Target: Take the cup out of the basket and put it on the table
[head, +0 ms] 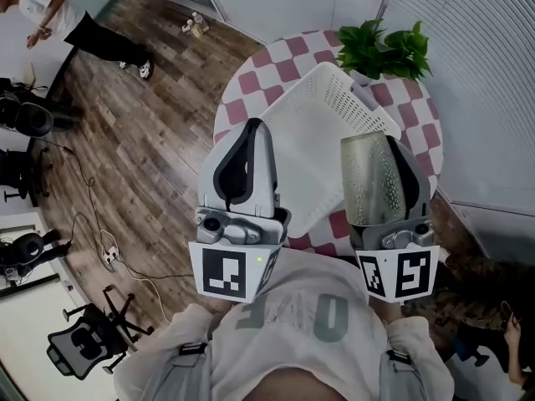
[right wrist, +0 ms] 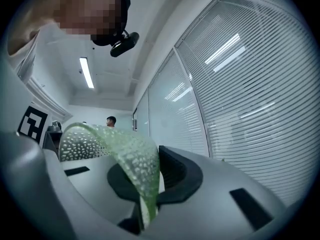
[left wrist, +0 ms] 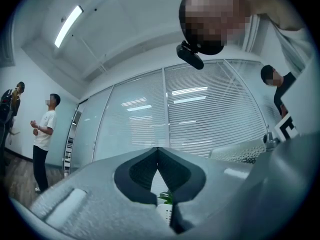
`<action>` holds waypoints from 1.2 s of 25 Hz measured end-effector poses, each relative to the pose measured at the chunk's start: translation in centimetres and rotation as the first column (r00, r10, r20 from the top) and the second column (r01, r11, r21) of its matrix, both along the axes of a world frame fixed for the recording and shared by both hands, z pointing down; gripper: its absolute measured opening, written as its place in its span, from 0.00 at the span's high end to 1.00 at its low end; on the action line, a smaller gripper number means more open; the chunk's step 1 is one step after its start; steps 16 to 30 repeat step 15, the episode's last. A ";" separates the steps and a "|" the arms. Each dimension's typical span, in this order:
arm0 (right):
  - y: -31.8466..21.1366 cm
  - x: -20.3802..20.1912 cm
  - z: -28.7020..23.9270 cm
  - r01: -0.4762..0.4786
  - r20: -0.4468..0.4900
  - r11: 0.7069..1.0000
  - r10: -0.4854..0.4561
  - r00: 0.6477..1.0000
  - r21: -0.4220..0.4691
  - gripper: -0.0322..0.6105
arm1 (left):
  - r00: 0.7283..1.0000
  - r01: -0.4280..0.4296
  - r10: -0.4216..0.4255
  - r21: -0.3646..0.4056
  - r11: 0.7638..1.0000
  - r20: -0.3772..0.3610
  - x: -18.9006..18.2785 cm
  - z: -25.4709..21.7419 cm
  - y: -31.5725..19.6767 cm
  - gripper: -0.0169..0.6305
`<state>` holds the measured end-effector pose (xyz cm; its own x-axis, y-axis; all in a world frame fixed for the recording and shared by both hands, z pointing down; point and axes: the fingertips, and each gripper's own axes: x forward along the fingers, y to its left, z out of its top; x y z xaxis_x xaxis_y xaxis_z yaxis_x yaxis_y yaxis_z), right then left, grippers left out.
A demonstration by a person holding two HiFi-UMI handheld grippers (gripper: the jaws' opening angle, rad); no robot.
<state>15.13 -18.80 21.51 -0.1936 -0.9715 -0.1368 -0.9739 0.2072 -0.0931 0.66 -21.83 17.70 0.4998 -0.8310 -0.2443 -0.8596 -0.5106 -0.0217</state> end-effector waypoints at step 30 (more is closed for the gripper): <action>-0.2 -1.4 -0.9 0.033 -0.033 0.999 -0.032 0.999 0.033 0.91 | 1.000 0.015 -0.015 -0.012 1.000 0.018 0.3 0.4 0.3 0.97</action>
